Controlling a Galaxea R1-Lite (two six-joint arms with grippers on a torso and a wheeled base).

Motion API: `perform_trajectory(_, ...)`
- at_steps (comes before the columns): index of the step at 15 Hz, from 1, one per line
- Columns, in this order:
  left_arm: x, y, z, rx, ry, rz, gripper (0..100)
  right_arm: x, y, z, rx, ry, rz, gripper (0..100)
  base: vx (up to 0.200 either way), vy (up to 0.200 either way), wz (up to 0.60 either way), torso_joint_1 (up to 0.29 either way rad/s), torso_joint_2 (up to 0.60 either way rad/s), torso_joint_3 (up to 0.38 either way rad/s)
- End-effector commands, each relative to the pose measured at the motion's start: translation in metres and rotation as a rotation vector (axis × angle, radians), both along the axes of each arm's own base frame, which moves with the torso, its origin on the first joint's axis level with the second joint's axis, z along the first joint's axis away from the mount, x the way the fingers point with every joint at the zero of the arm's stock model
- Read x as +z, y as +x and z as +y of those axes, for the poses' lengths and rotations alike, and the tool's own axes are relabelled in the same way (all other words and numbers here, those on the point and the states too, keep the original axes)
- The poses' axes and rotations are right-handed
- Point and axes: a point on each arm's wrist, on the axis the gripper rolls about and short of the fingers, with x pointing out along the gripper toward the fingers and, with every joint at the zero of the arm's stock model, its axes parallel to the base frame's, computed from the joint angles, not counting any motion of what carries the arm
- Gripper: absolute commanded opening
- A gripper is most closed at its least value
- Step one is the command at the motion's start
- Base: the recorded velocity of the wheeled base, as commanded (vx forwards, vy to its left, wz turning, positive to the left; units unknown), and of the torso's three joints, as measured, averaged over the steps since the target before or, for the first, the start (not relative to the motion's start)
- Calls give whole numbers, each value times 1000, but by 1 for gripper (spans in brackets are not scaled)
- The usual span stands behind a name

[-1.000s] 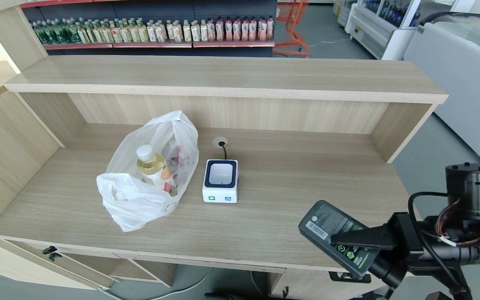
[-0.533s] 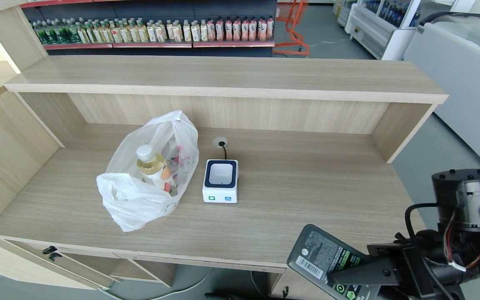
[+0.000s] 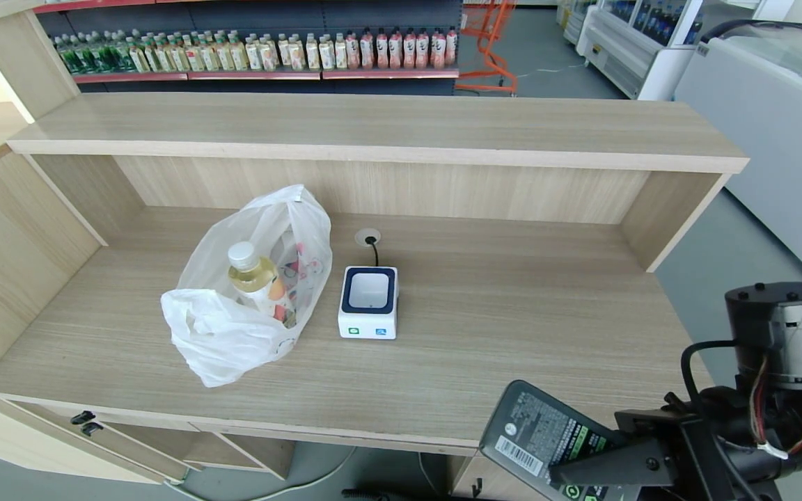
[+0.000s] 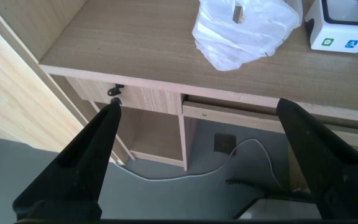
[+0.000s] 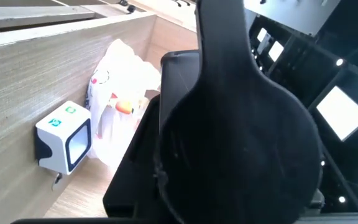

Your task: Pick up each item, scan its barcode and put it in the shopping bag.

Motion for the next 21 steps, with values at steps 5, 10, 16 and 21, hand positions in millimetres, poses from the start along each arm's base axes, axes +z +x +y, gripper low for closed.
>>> perform_trajectory(5, 0, 0, 0, 1, 0, 0, 100, -1, 1, 0, 26, 11, 6, 0, 0, 0, 0, 0, 0, 0)
perform_trajectory(10, 0, 0, 0, 1, 0, 0, 100, 3, 6, 3, 33, 23, -13, 0, 0, 0, 0, 0, 0, 0)
perform_trajectory(16, 0, 0, 0, 1, 0, 0, 100, 7, 4, 5, 47, 33, -4, 0, 0, 0, 0, 0, 0, 0)
perform_trajectory(21, 0, 0, 0, 1, 0, 0, 100, 66, 19, -30, -573, 232, 699, 0, 0, 0, 0, 0, 0, 0)
